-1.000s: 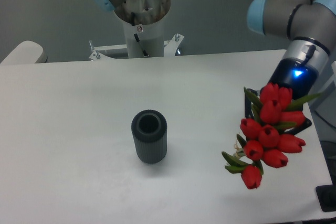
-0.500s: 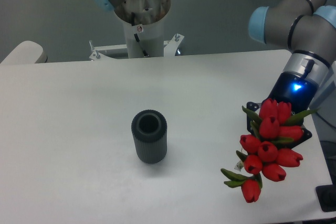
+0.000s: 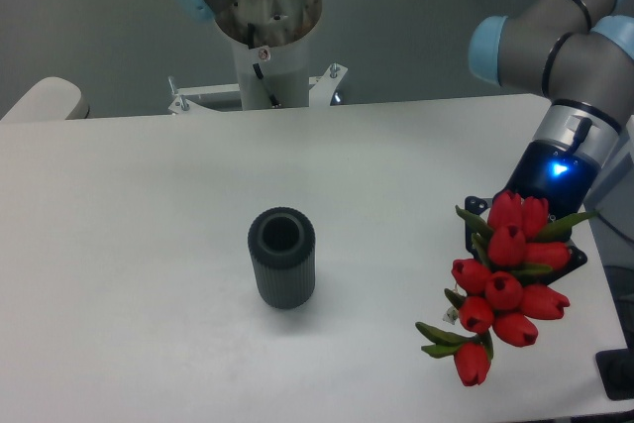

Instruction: Pick up the flowers from the vase

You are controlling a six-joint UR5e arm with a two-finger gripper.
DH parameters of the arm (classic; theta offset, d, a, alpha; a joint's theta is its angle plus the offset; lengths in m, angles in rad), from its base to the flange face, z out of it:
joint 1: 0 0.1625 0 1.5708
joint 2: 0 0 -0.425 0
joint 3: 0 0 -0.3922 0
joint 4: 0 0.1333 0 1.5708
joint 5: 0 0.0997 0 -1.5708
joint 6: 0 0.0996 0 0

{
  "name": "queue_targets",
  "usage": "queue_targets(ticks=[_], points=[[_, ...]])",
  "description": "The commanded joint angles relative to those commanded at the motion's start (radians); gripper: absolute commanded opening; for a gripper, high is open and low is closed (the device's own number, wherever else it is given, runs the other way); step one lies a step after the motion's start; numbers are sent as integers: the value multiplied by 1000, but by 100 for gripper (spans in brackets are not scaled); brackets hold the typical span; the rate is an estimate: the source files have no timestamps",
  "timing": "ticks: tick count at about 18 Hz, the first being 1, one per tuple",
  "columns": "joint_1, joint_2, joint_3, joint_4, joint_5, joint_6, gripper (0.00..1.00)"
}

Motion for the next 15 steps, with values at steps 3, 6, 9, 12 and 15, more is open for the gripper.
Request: queue_targets(ticks=[3, 6, 9, 12, 15], points=[[0, 2, -2, 0, 0, 9, 32], [0, 2, 1, 0, 0, 17, 32], [0, 2, 2, 0, 0, 17, 32], [0, 2, -2, 0, 0, 23, 32], [0, 2, -2, 0, 3, 25, 32]])
